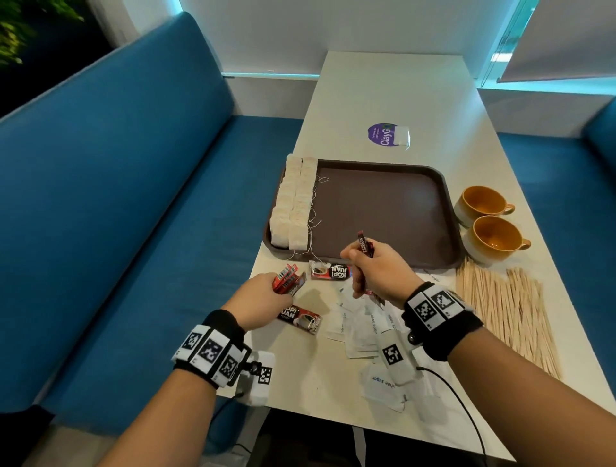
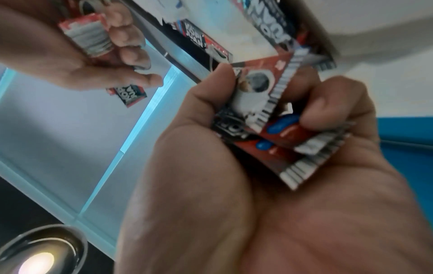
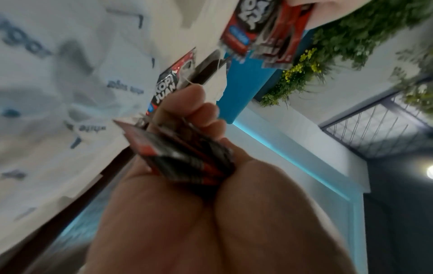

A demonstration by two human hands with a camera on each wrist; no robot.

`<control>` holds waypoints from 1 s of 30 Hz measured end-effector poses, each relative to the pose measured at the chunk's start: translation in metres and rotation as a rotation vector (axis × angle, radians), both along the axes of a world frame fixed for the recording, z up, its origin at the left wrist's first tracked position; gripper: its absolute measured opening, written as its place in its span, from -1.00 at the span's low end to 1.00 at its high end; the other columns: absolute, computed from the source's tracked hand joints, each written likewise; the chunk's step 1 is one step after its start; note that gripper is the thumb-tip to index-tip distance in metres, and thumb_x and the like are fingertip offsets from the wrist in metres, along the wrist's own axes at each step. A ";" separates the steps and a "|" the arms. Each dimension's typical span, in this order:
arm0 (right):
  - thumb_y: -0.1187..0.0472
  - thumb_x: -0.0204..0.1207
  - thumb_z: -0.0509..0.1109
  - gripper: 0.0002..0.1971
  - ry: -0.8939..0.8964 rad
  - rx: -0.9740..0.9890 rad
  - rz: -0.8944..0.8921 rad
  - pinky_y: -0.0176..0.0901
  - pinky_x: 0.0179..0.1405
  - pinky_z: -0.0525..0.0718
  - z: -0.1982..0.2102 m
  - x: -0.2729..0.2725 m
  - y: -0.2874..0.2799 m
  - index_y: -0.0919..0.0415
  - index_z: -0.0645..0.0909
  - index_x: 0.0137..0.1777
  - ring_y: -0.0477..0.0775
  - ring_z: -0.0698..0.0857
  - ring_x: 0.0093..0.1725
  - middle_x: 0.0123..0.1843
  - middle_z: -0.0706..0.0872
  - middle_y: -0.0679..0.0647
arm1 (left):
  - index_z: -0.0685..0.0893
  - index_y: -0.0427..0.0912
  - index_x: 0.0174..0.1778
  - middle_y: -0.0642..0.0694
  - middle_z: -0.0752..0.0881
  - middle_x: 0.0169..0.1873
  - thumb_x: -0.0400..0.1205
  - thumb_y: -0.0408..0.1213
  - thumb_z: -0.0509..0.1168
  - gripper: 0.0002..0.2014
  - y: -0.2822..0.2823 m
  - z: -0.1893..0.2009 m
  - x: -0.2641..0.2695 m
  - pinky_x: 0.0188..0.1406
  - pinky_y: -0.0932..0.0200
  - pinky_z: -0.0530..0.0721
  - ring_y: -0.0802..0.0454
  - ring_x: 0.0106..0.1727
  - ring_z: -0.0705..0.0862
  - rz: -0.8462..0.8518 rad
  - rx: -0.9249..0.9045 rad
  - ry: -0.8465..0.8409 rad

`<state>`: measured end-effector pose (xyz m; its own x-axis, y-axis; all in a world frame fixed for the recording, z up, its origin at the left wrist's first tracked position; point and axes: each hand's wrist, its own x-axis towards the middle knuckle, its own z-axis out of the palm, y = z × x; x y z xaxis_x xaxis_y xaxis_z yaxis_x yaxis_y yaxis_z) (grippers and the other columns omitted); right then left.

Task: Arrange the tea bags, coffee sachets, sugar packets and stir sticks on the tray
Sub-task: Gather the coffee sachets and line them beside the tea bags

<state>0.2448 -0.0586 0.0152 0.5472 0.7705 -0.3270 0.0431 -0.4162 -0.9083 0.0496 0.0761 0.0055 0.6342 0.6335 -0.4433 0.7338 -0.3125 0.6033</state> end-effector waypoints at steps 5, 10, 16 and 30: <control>0.23 0.75 0.30 -0.87 -0.342 -0.076 0.170 -0.19 -0.37 0.65 0.000 0.006 0.016 0.10 0.69 0.03 -0.06 0.67 -0.38 -0.23 0.78 0.03 | 0.60 -0.09 -0.01 -0.09 0.73 -0.31 0.52 -0.36 0.40 -0.82 0.008 0.009 -0.014 -0.40 0.12 0.57 0.03 -0.38 0.64 0.044 -0.086 -0.056; 0.17 0.69 0.35 -0.90 -0.654 -0.371 0.385 -0.06 -0.07 0.71 -0.009 0.001 0.030 0.07 0.64 -0.07 0.12 0.74 -0.06 -0.11 0.76 0.04 | 0.53 -0.01 -0.02 -0.11 0.76 -0.18 0.47 -0.44 0.35 -0.72 0.010 0.007 -0.015 -0.17 -0.08 0.74 -0.11 -0.13 0.73 -0.007 -0.019 -0.117; 0.29 0.55 0.42 -0.87 -0.740 -0.467 0.539 -0.06 -0.17 0.71 -0.010 -0.014 0.035 0.01 0.63 -0.11 0.10 0.75 -0.13 -0.14 0.76 -0.01 | 0.53 0.03 0.12 0.09 0.65 -0.12 0.54 -0.29 0.41 -0.71 -0.002 0.004 -0.005 -0.24 0.19 0.57 0.11 -0.12 0.63 -0.271 0.159 0.023; 0.29 0.51 0.45 -0.62 -0.917 -0.397 0.802 0.11 0.00 0.76 -0.005 -0.026 0.040 -0.02 0.67 0.31 0.14 0.66 0.02 0.23 0.52 -0.03 | 0.50 0.09 -0.30 0.04 0.54 -0.16 0.46 -0.01 0.51 -0.72 -0.003 -0.008 -0.041 -0.28 0.10 0.46 0.05 -0.16 0.59 -0.293 0.318 0.118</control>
